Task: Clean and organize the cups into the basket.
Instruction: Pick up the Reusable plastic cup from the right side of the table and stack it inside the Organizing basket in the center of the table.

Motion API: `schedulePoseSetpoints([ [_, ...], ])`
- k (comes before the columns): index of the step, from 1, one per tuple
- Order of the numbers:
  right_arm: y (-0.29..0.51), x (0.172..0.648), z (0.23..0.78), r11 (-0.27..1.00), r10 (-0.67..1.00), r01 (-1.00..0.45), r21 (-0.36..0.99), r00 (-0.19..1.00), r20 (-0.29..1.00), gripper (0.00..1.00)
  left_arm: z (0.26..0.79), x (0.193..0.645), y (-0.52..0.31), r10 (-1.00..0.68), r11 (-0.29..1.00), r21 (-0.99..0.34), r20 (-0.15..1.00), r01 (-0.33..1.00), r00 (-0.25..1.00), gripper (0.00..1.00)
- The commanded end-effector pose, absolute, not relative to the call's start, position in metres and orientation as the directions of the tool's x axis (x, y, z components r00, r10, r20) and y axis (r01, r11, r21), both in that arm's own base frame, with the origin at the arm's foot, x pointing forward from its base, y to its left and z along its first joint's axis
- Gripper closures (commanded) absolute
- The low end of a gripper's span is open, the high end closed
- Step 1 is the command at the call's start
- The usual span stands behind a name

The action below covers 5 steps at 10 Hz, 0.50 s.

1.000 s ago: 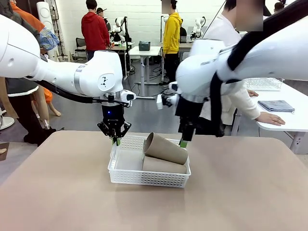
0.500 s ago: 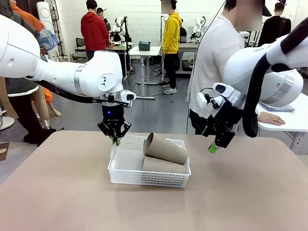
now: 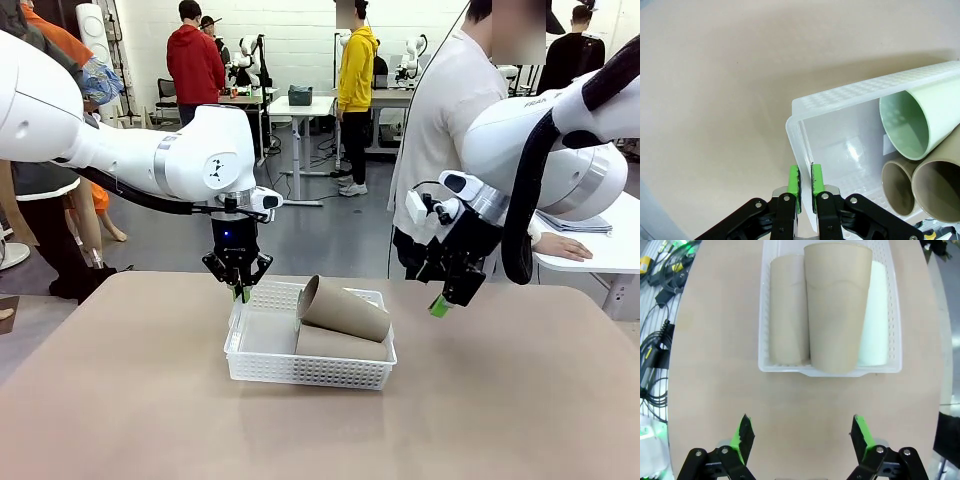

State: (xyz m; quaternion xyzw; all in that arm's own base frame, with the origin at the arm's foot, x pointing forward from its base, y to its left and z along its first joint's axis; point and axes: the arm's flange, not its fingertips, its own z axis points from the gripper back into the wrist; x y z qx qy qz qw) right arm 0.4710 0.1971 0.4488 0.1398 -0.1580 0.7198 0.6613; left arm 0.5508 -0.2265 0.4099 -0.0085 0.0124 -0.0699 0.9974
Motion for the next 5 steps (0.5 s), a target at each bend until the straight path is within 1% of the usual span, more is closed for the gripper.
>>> schedulePoseSetpoints([
  [1, 0.197, 0.473, 0.449, -0.071, 0.911, -0.996, -0.044, -0.083, 0.403, 0.0, 0.412, 0.55, -0.226, -0.138, 0.99, -0.019, -0.02, 0.138, 0.99, 1.0],
  [2, 0.197, 0.471, 0.449, -0.075, 0.908, -0.996, -0.043, -0.086, 0.41, 0.0, 0.412, 0.55, -0.226, -0.138, 0.99, -0.019, -0.02, 0.138, 0.99, 1.0],
  [3, 0.177, 0.467, 0.456, -0.07, 0.868, -0.996, -0.051, -0.086, 0.489, 0.0, 0.412, 0.55, -0.226, -0.138, 0.99, -0.019, -0.02, 0.138, 0.99, 1.0],
  [5, 0.117, 0.453, 0.472, -0.009, 0.777, -0.99, -0.138, -0.094, 0.623, 0.0, 0.412, 0.55, -0.226, -0.138, 0.99, -0.019, -0.02, 0.138, 0.99, 1.0],
])
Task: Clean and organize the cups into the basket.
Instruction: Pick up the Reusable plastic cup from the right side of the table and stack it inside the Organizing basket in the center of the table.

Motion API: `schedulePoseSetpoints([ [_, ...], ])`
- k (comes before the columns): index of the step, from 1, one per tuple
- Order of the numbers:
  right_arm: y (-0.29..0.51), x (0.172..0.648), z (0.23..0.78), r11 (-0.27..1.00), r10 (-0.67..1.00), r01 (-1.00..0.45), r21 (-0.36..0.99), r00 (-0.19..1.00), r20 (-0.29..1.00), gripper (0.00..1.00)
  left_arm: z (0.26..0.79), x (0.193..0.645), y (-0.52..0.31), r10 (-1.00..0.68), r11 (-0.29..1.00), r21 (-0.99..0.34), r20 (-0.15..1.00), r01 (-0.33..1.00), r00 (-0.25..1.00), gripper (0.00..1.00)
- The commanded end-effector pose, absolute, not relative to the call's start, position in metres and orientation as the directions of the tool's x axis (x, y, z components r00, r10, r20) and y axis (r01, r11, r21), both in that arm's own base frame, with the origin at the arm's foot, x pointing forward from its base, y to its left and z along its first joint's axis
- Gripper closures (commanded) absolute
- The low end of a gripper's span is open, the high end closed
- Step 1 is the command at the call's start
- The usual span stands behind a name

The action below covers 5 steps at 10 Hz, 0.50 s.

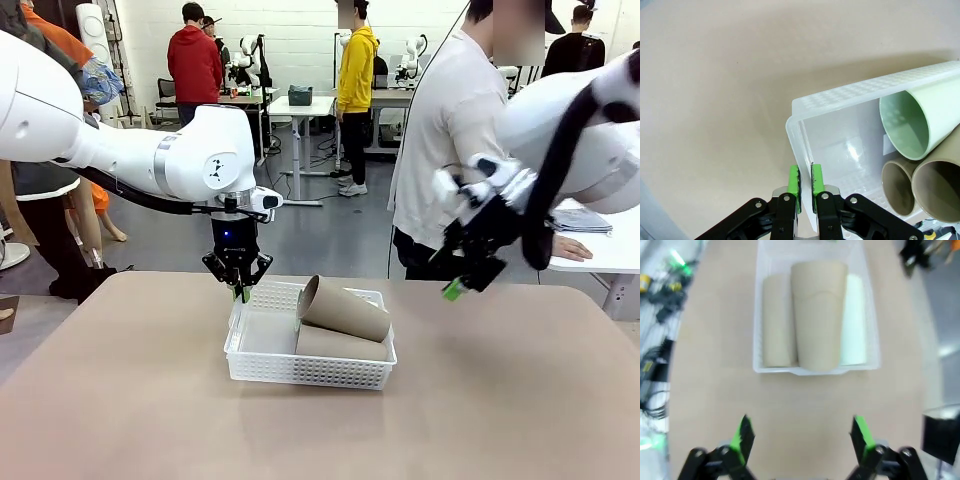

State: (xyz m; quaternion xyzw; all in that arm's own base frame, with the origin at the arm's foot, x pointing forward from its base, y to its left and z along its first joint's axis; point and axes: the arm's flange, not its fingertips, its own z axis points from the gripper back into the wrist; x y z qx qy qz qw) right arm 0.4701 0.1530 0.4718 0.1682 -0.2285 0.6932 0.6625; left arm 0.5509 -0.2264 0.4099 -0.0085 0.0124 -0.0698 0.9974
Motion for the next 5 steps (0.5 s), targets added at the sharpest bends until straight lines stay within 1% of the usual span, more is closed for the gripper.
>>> schedulePoseSetpoints([
  [1, 0.087, 0.448, 0.476, 0.012, 0.72, -0.985, -0.171, -0.11, 0.685, 0.0, 0.412, 0.55, -0.226, -0.138, 0.99, -0.019, -0.02, 0.138, 0.99, 1.0],
  [2, 0.056, 0.444, 0.478, -0.013, 0.62, -0.985, -0.173, -0.144, 0.771, 0.0, 0.412, 0.55, -0.226, -0.138, 0.99, -0.019, -0.02, 0.138, 0.99, 1.0],
  [3, 0.026, 0.44, 0.476, -0.049, 0.537, -0.982, -0.184, -0.182, 0.824, 0.0, 0.412, 0.55, -0.226, -0.138, 0.99, -0.019, -0.02, 0.138, 0.99, 1.0],
  [5, -0.037, 0.431, 0.454, -0.064, 0.429, -0.987, -0.15, -0.163, 0.888, 0.0, 0.412, 0.55, -0.226, -0.138, 0.99, -0.019, -0.02, 0.138, 0.99, 1.0],
])
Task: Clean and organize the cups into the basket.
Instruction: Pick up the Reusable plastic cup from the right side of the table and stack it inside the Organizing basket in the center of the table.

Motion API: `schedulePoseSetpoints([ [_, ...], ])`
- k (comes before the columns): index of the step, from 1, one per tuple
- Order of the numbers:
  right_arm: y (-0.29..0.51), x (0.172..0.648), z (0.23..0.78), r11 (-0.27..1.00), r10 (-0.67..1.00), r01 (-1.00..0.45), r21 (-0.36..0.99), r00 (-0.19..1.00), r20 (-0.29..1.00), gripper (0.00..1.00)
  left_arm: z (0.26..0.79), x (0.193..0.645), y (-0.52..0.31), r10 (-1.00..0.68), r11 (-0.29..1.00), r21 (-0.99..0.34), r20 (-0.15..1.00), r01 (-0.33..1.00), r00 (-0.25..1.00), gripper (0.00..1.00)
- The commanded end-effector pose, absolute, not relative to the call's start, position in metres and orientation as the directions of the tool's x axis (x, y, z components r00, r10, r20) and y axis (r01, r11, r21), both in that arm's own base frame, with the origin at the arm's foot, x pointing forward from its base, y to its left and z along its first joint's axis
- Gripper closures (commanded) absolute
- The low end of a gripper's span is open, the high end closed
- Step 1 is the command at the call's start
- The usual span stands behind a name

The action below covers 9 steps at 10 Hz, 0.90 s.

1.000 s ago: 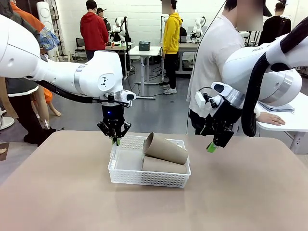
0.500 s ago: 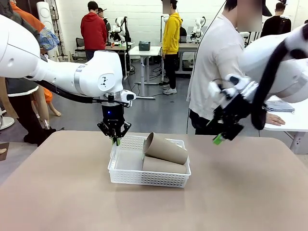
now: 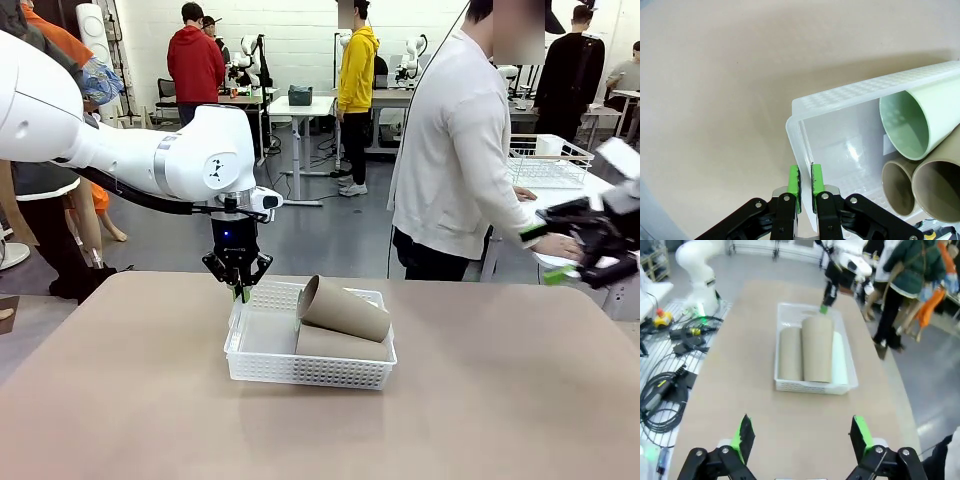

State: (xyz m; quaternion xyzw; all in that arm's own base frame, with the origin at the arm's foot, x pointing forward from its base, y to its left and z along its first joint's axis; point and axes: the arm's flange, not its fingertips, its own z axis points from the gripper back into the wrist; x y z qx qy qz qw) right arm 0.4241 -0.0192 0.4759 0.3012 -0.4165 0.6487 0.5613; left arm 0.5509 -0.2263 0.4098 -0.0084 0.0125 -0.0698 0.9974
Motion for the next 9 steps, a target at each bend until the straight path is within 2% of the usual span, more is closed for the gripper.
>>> schedulePoseSetpoints([
  [1, -0.067, 0.424, 0.441, -0.083, 0.36, -0.988, -0.133, -0.154, 0.92, 0.0, 0.412, 0.55, -0.226, -0.138, 0.99, -0.019, -0.02, 0.138, 0.99, 1.0],
  [4, -0.157, 0.417, 0.398, 0.011, 0.221, -0.995, -0.103, -0.098, 0.97, 0.0, 0.412, 0.55, -0.226, -0.138, 0.99, -0.019, -0.02, 0.138, 0.99, 1.0],
  [6, -0.191, 0.421, 0.376, 0.086, 0.176, -0.994, -0.071, -0.055, 0.983, 0.0, 0.412, 0.55, -0.226, -0.138, 0.99, -0.019, -0.02, 0.138, 0.99, 1.0],
  [9, -0.222, 0.42, 0.358, 0.126, 0.125, -0.991, -0.052, -0.037, 0.992, 0.0, 0.412, 0.55, -0.226, -0.138, 0.99, -0.019, -0.02, 0.138, 0.99, 1.0],
])
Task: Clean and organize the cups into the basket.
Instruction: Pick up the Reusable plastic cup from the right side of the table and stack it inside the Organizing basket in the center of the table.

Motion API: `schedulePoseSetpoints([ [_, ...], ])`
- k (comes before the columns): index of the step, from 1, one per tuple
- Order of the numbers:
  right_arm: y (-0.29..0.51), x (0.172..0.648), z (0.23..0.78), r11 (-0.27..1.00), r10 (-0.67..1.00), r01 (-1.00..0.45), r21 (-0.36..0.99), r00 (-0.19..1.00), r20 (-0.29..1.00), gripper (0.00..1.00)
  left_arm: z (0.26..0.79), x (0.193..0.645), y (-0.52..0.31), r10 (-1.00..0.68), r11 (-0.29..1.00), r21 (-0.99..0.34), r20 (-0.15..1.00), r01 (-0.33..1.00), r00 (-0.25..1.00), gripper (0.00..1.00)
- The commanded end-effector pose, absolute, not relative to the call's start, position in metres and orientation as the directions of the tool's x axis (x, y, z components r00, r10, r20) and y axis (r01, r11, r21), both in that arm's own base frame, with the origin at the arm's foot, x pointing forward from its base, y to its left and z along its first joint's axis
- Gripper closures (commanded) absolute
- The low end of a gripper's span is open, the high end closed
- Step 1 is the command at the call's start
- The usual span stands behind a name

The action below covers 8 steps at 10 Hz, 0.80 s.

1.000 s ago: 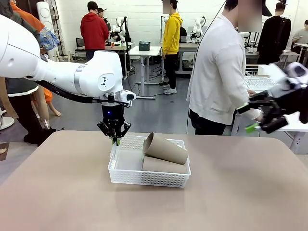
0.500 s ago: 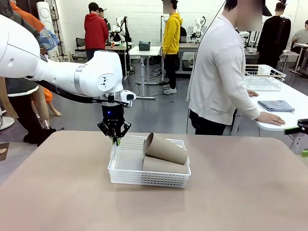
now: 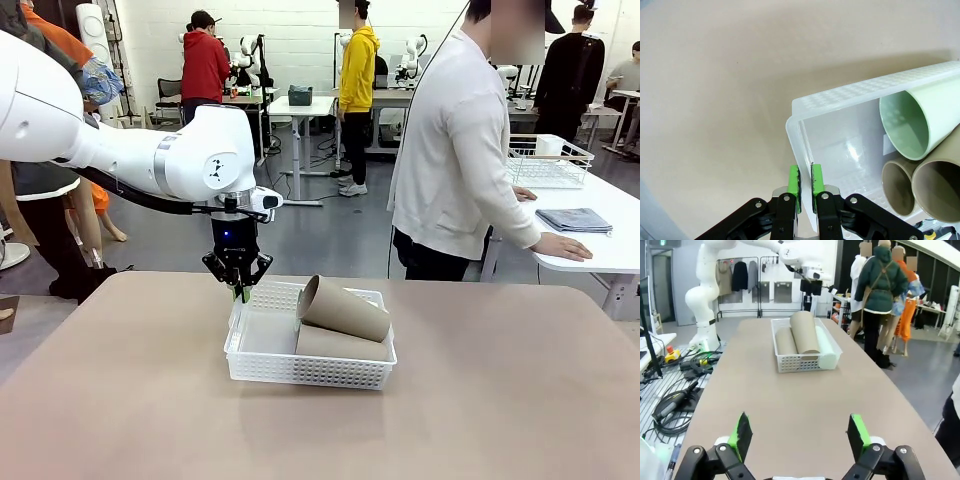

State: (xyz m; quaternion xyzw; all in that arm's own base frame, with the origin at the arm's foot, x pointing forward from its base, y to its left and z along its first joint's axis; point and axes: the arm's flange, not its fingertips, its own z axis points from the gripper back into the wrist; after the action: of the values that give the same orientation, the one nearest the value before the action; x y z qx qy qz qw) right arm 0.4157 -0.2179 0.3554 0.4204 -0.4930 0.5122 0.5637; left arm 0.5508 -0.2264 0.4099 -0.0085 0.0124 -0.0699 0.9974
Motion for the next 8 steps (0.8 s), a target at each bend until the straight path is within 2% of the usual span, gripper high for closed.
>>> schedulePoseSetpoints([
  [1, -0.2096, 0.4143, 0.3601, 0.109, 0.179, -0.993, -0.039, -0.019, 0.984, 0.0, 0.412, 0.5501, -0.2258, -0.138, 0.99, -0.019, -0.02, 0.138, 0.99, 1.0],
  [8, -0.2096, 0.4143, 0.3601, 0.109, 0.179, -0.993, -0.039, -0.019, 0.984, 0.0, 0.412, 0.5501, -0.2258, -0.138, 0.99, -0.019, -0.02, 0.138, 0.99, 1.0],
])
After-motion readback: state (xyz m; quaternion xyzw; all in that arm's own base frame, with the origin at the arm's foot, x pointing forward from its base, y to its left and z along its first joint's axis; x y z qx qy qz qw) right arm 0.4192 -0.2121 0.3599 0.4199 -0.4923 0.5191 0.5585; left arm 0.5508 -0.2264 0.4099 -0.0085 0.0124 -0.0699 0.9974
